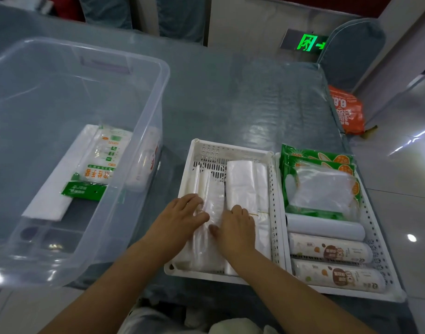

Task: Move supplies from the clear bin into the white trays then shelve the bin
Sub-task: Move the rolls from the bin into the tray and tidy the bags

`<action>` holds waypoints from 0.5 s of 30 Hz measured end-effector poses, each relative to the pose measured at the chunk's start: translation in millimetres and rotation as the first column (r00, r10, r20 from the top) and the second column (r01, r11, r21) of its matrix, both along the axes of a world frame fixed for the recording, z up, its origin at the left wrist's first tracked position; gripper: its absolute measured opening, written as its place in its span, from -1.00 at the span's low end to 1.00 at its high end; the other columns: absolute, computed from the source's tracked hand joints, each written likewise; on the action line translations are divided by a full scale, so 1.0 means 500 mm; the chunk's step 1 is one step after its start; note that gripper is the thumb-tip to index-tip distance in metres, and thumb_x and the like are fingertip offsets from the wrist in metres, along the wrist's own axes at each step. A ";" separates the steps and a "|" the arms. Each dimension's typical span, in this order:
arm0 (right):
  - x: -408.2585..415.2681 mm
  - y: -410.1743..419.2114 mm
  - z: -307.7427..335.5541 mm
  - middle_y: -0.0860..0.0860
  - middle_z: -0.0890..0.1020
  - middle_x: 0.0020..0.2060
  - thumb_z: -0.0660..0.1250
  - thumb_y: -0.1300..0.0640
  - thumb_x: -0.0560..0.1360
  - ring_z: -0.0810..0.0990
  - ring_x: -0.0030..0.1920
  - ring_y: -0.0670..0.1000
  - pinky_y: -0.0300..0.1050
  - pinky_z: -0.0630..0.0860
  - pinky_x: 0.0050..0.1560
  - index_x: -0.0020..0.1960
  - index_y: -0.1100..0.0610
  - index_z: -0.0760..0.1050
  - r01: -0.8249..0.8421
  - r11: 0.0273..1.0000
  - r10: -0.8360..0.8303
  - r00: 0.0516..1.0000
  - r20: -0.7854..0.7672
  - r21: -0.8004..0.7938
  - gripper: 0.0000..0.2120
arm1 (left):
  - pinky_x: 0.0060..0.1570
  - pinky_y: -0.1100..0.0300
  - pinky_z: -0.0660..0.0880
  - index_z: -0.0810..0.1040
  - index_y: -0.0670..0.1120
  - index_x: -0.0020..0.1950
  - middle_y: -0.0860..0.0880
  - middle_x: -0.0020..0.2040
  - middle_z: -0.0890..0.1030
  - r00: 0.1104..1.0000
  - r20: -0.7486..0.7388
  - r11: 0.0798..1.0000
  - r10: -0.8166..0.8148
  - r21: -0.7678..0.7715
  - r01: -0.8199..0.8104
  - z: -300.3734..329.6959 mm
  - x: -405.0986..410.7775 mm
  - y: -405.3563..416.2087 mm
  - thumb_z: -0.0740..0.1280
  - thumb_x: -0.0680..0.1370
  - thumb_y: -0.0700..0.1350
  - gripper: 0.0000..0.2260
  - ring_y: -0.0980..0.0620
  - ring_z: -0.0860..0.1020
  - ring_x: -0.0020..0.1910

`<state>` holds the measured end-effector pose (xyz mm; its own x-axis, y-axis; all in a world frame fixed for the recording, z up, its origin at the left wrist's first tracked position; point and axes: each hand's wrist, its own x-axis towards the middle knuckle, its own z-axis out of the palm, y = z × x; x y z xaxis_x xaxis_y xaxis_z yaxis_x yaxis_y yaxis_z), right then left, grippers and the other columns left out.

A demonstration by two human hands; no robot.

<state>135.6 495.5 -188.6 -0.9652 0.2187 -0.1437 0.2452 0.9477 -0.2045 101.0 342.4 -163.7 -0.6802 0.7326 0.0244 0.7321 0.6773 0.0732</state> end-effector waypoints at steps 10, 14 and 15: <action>-0.010 -0.013 0.029 -0.01 0.55 -0.12 0.36 0.18 0.43 0.56 -0.14 -0.02 -0.13 0.52 -0.13 0.11 0.03 0.32 0.263 0.744 -0.213 0.965 0.155 -0.615 -0.68 | -0.23 0.18 0.60 0.60 0.05 -0.16 -0.03 0.00 0.61 0.999 0.041 1.000 -0.011 -0.002 0.011 0.011 -0.008 0.000 0.65 -0.02 -0.04 -0.51 -0.04 0.58 0.04; 0.002 -0.011 0.030 -0.04 0.58 -0.18 0.35 0.19 0.44 0.57 -0.20 -0.10 -0.27 0.48 -0.25 0.02 -0.04 0.31 0.272 0.673 -0.286 0.953 0.097 -0.688 -0.72 | -0.25 0.15 0.61 0.61 0.04 -0.19 -0.06 0.01 0.59 0.995 0.068 0.995 -0.073 0.078 0.067 0.016 -0.013 0.022 0.62 0.10 -0.13 -0.64 -0.07 0.56 0.06; 0.009 -0.009 0.028 -0.06 0.59 -0.20 0.34 0.19 0.45 0.57 -0.22 -0.13 -0.33 0.43 -0.30 0.00 -0.06 0.30 0.269 0.665 -0.305 0.949 0.076 -0.697 -0.73 | -0.24 0.15 0.60 0.60 0.04 -0.19 -0.06 0.02 0.59 0.993 0.082 0.992 -0.086 0.103 0.078 0.016 -0.012 0.028 0.60 0.14 -0.15 -0.68 -0.08 0.55 0.08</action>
<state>140.1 490.8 -174.5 -0.8807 0.3420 -0.3279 0.4547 0.4157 -0.7877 94.9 356.6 -155.8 -0.6207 0.7828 0.0436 0.7728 0.6015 0.2027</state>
